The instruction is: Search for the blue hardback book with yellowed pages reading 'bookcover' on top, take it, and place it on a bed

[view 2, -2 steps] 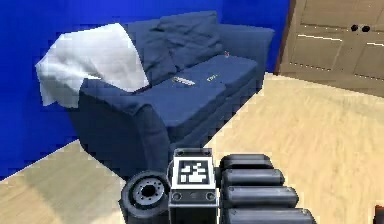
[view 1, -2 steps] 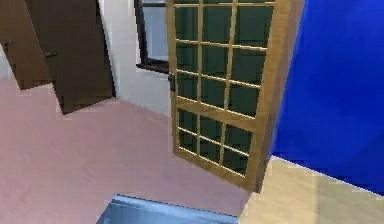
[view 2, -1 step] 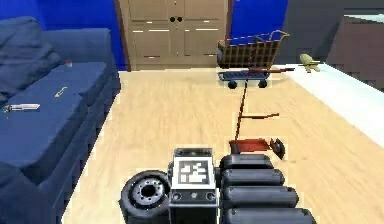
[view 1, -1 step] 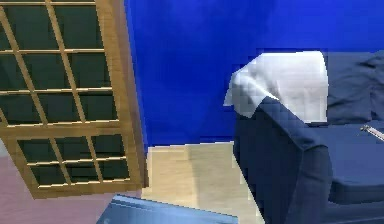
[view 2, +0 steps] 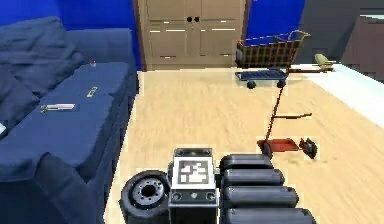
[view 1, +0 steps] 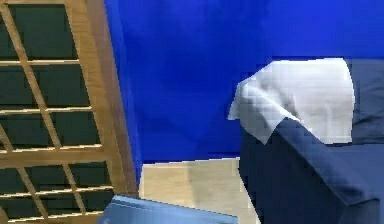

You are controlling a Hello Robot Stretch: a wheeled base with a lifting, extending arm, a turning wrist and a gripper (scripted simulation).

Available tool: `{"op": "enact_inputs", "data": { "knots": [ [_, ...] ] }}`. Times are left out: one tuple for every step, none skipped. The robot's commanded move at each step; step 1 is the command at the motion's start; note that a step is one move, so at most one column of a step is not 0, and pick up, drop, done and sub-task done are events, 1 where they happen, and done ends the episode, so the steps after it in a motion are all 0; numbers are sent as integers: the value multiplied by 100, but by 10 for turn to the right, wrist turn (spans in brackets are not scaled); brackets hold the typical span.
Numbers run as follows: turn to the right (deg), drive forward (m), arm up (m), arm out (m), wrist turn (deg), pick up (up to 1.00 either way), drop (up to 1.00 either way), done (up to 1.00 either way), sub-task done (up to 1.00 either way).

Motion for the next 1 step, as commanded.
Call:
{"op": "enact_inputs", "data": {
  "knots": [
    [-450, 0, 0, 0, 0, 0, 0, 0, 0]
  ]
}}
